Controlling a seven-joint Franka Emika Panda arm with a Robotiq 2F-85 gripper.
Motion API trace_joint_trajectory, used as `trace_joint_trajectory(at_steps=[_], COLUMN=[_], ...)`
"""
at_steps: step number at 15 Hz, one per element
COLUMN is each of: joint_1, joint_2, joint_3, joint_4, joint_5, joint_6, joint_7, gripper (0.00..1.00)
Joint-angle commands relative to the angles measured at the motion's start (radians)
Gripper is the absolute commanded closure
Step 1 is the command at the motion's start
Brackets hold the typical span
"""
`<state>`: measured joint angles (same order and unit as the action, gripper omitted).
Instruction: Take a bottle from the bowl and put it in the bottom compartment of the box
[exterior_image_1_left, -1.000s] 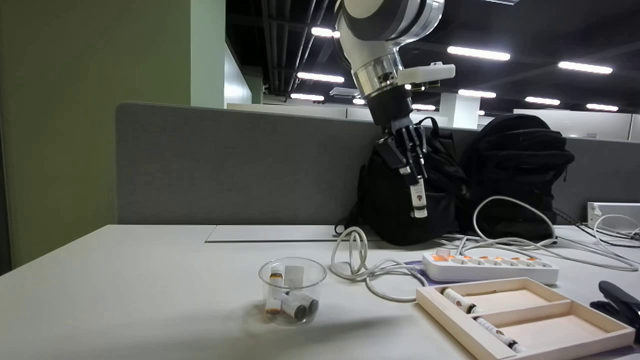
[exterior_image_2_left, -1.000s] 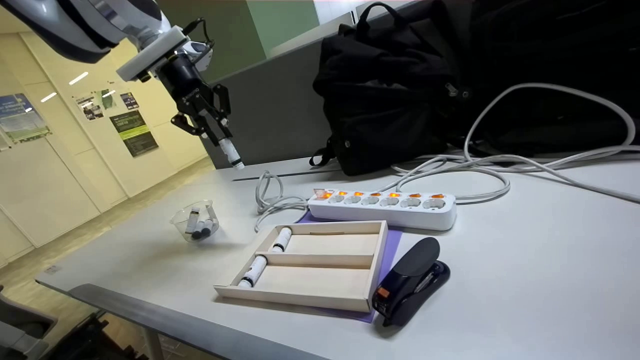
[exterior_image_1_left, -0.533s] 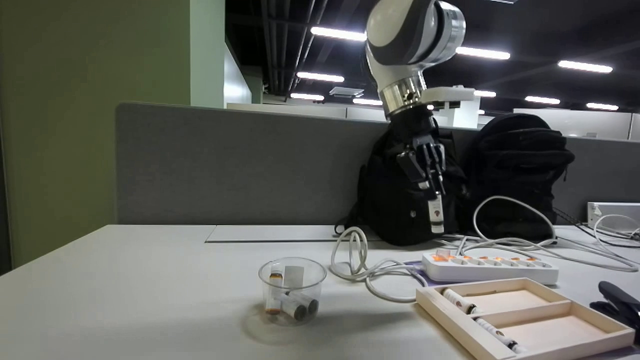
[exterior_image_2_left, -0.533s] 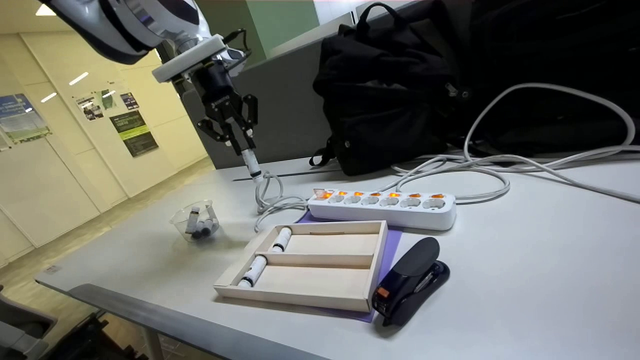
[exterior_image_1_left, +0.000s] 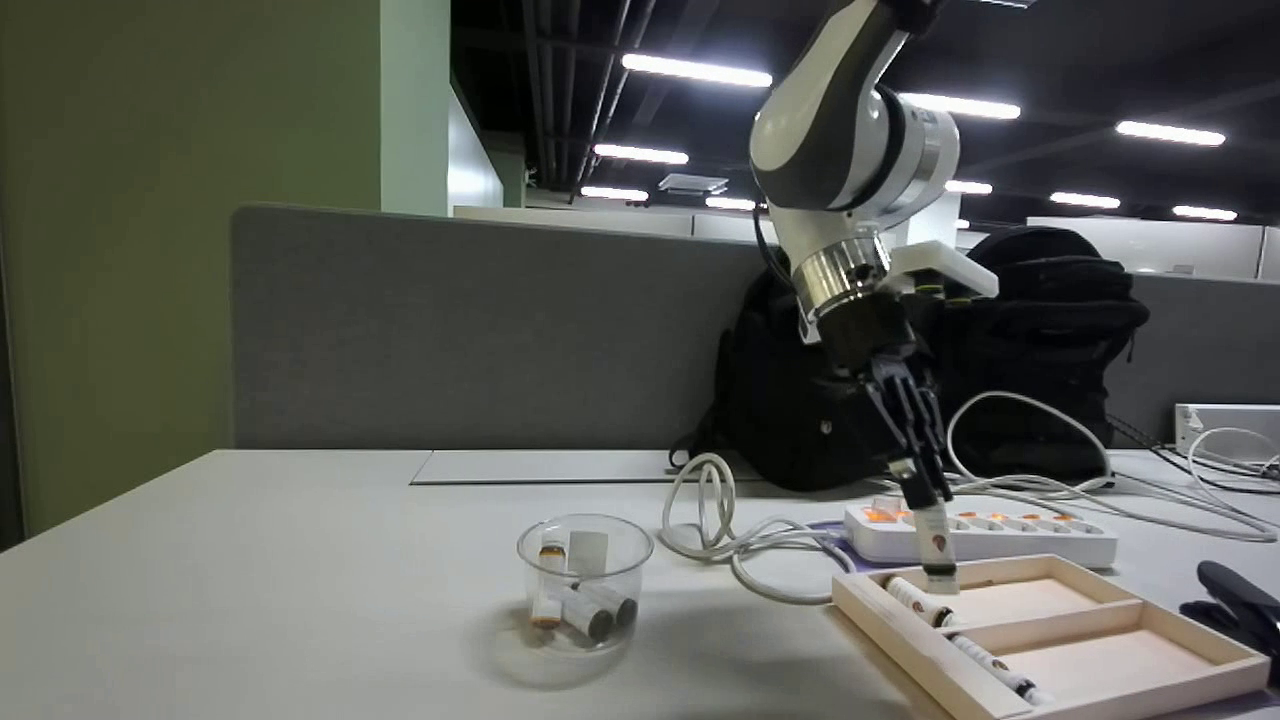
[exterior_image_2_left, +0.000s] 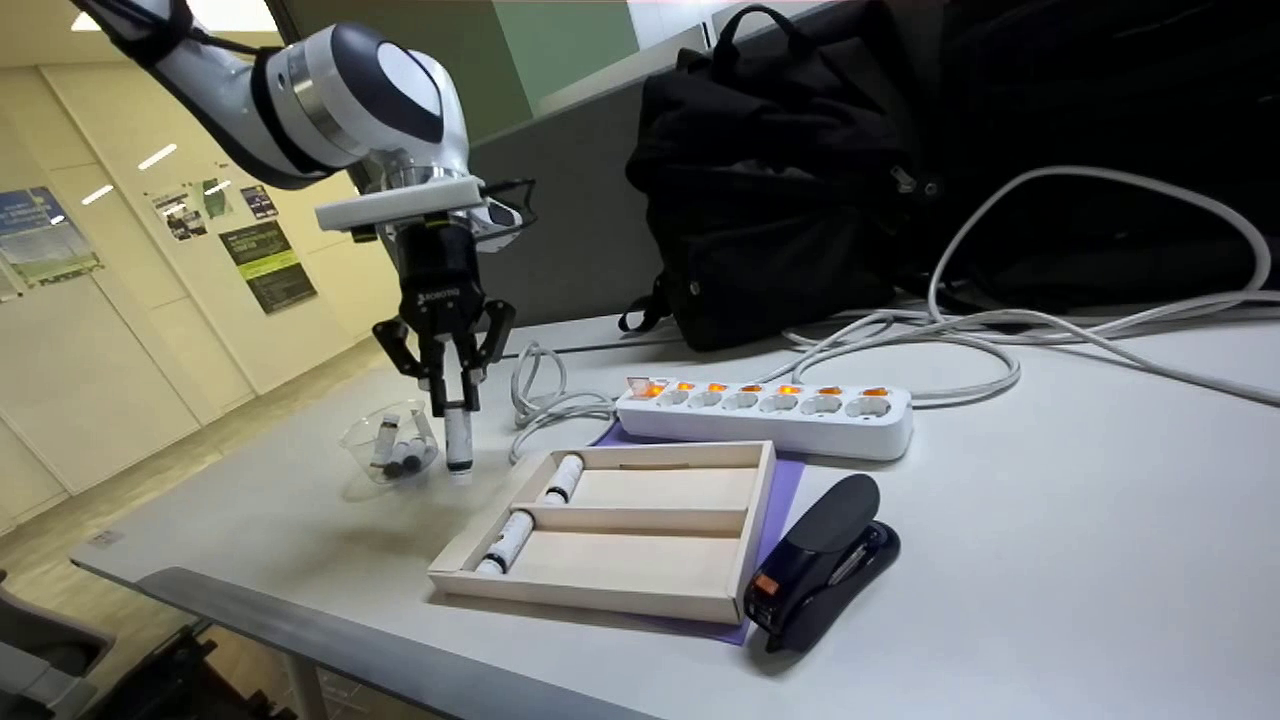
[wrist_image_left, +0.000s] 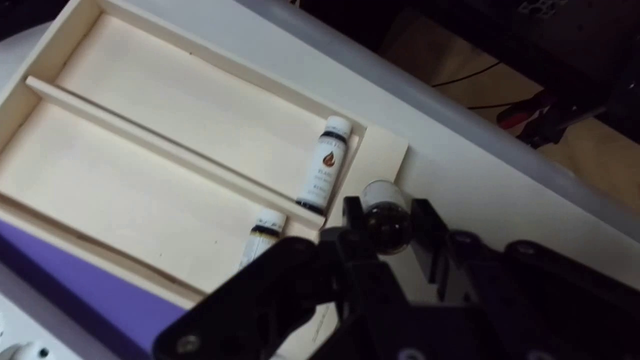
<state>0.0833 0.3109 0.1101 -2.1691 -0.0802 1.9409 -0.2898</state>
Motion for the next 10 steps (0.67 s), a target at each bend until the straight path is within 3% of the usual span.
trace_joint_trajectory(at_steps=[1, 10], joint_1=[-0.031, -0.104], joint_2=[-0.039, -0.044], joint_3=[-0.015, -0.098], joint_4=[-0.097, -0.135], joint_5=[0.022, -0.01], joint_6=[0.008, 0.108], joint_7=[0.012, 0.035], gripper=[0.93, 0.93])
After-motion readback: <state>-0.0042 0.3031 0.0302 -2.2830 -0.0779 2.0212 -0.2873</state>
